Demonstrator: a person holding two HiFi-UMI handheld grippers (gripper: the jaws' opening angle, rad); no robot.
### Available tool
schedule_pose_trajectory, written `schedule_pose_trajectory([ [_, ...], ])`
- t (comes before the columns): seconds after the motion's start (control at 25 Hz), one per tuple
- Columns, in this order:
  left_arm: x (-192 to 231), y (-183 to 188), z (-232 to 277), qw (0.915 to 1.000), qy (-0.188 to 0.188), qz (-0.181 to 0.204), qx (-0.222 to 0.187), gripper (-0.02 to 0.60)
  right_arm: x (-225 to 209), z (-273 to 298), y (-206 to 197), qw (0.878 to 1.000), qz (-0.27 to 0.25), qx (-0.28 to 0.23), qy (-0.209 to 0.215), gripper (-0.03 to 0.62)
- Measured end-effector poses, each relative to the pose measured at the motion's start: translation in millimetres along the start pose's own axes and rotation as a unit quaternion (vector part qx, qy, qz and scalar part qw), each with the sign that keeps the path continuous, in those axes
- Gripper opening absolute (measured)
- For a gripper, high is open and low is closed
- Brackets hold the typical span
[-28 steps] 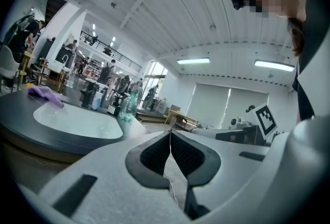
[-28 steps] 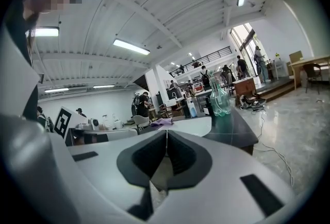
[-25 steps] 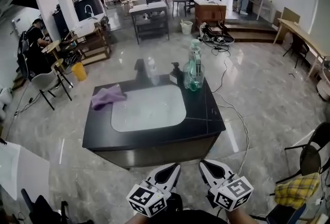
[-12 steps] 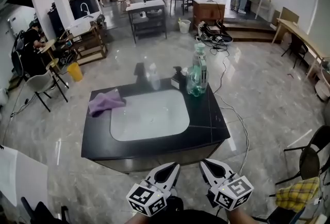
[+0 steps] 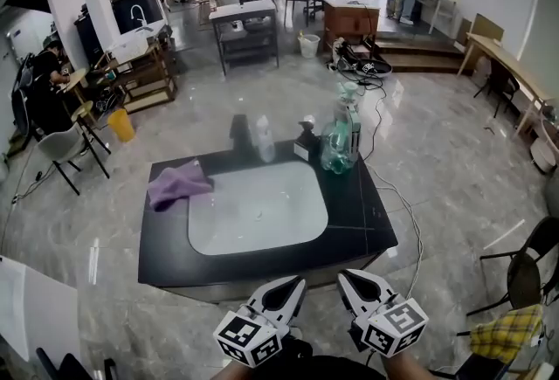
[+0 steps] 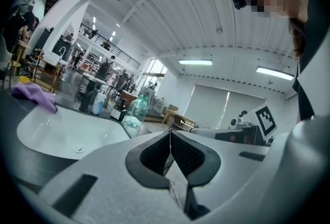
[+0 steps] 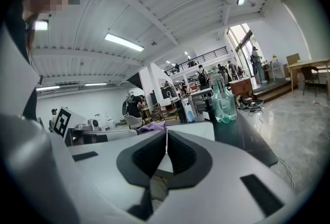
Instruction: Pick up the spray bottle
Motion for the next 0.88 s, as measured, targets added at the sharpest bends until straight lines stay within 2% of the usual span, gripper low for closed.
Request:
schedule_pose_trajectory([
  [0.52,60.9,17.4,7.6,0.9998,-0.01,0.004,0.014,0.006,-1.9,65.0,19.4,1.0,-0.003,-0.003,-0.009,0.008],
  [0.88,72.8,23.0,33.7,0.9987,-0.038,0.015,0.03,0.006,-17.6,84.7,30.1,1.0,-0.001,-0.006,-0.026,0.008],
])
Point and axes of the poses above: the fingertips, and each gripper's own axes: z forward along the fingers, x to its left, y out of its top, the point moved 6 cm from there along -z, backward along the fingers, and after that the axes turned 6 degrees about x, right-handed, at the moved point
